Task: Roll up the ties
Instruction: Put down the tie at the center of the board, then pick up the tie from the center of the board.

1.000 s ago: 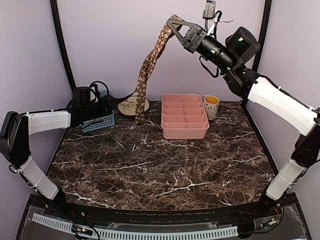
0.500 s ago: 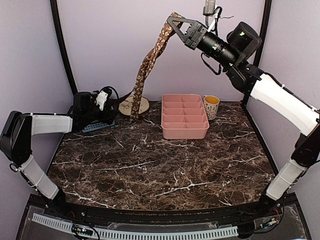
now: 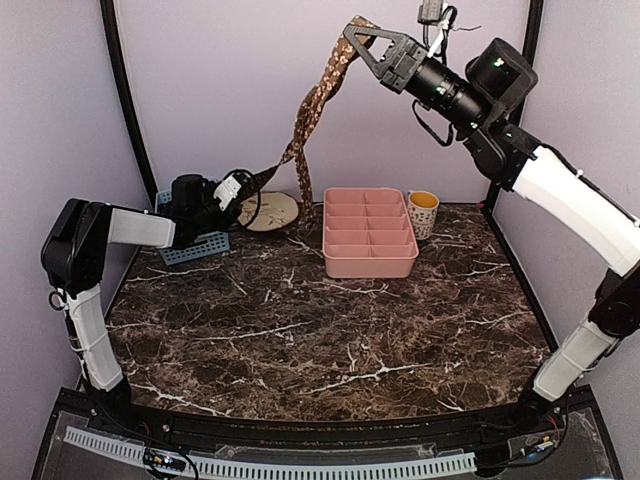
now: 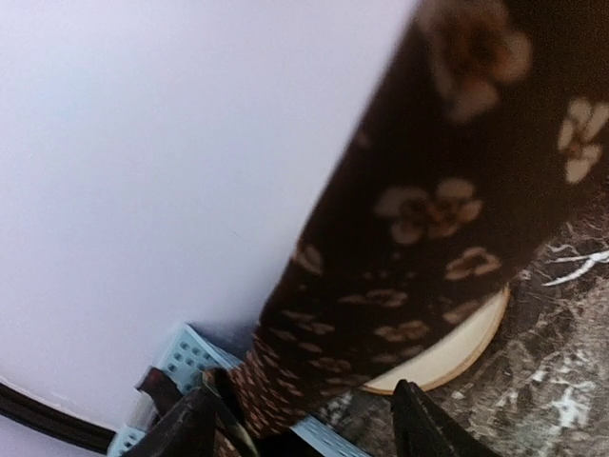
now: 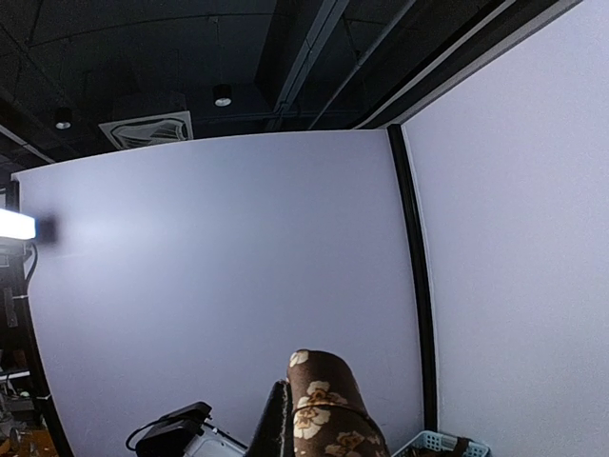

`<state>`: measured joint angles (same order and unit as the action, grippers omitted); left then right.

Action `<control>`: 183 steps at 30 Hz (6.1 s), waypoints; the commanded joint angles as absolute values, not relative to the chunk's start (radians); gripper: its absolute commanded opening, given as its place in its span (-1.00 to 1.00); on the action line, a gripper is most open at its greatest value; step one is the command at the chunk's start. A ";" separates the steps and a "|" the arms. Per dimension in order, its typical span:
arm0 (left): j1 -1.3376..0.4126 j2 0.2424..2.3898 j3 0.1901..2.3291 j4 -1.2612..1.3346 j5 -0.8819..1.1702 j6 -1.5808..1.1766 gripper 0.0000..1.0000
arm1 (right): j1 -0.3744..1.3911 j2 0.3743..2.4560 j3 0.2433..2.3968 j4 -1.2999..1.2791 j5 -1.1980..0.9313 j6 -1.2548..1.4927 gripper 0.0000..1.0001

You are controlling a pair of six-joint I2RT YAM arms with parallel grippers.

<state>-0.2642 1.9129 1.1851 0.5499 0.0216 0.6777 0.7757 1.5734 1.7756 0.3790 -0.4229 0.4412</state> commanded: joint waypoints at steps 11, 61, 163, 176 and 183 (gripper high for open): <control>-0.256 1.878 1.345 0.635 0.142 0.679 -1.00 | 0.776 1.473 1.718 0.390 -0.369 0.386 -1.00; -0.987 1.771 1.329 0.896 0.579 0.112 -1.00 | 0.692 0.831 1.268 -0.099 0.083 0.371 -1.00; -0.601 1.639 1.011 -0.063 0.219 -0.124 0.34 | 0.343 1.326 0.646 -0.226 -0.429 0.508 -0.37; -0.732 1.996 1.290 -0.165 0.122 -0.077 0.36 | 0.549 1.566 0.835 -0.134 -0.368 0.480 -0.06; -0.672 1.894 1.227 -0.203 0.075 -0.066 -0.61 | 0.548 1.722 0.843 -0.136 -0.292 0.439 -0.36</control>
<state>-0.7170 2.0029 1.2675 -0.1463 0.1032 -0.0837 0.5488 1.6600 0.8330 -0.1467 -0.3576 0.4728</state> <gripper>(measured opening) 0.333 0.367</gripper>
